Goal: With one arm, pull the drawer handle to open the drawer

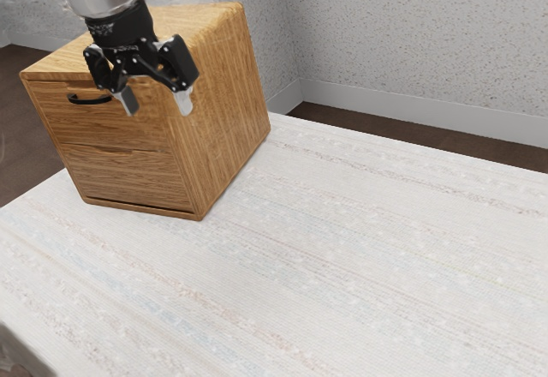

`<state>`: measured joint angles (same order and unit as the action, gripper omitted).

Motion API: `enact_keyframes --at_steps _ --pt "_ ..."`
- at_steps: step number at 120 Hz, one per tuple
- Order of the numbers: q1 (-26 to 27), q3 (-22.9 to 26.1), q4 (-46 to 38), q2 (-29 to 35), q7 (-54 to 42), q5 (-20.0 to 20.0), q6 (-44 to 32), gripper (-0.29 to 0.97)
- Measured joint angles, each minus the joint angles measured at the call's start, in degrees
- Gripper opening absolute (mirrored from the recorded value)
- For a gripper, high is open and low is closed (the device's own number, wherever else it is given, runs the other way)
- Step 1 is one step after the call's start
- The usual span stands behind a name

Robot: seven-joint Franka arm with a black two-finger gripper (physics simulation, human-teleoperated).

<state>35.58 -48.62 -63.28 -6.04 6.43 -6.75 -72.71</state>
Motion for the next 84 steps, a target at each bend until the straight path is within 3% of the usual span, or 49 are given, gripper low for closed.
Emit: enact_keyframes --at_steps 18,38,50,68,84 --pt "-2.64 -1.89 3.89 8.36 1.26 3.53 2.21 0.68" --pt "-1.02 -15.17 0.34 11.02 2.31 6.38 5.6 0.68" --pt "-1.64 -19.21 -1.88 10.85 2.86 7.0 6.18 0.68" --pt "-0.6 -24.25 -6.35 11.18 3.48 6.46 4.17 0.68" --pt "-1.45 -28.82 -9.65 10.94 4.2 2.12 1.07 0.68"
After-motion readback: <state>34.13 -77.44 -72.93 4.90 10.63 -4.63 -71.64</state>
